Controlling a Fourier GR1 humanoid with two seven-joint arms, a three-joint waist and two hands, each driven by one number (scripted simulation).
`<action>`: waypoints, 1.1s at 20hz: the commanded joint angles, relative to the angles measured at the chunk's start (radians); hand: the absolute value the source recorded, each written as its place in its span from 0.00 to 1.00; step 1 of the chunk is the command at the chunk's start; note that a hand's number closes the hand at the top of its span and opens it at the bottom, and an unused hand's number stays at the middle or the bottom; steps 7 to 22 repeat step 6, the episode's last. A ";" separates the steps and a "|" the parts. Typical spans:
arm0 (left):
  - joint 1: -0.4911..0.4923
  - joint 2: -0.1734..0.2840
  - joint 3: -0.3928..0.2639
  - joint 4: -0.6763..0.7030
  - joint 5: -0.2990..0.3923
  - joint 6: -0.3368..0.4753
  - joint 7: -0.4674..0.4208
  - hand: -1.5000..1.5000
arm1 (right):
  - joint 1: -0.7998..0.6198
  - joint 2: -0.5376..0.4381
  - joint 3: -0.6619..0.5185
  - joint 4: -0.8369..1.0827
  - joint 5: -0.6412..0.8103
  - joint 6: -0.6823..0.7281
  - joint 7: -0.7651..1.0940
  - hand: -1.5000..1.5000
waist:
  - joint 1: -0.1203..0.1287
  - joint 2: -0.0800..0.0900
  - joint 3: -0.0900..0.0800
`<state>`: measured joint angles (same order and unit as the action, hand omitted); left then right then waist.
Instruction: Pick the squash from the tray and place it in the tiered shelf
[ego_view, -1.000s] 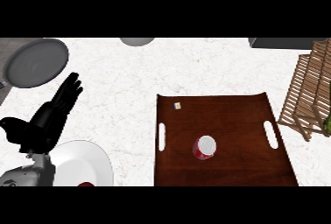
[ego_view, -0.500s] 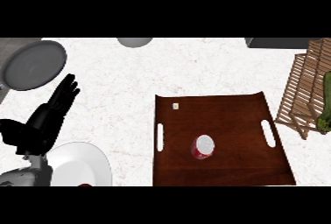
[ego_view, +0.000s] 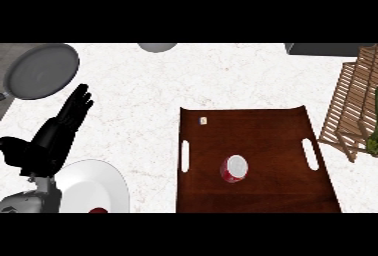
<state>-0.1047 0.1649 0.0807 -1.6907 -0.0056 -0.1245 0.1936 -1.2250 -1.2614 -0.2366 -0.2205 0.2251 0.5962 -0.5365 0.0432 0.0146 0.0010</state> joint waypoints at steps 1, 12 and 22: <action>-0.014 -0.004 -0.002 -0.016 0.002 0.006 0.021 0.50 | -0.022 -0.081 -0.040 0.098 -0.039 0.186 0.071 0.00 | 0.007 0.008 0.004; 0.004 -0.010 -0.011 -0.006 -0.005 0.001 -0.015 0.50 | -0.021 -0.115 -0.074 0.128 -0.076 0.245 0.117 0.00 | 0.015 0.017 0.008; 0.004 -0.010 -0.011 -0.006 -0.005 0.001 -0.015 0.50 | -0.021 -0.115 -0.074 0.128 -0.076 0.245 0.117 0.00 | 0.015 0.017 0.008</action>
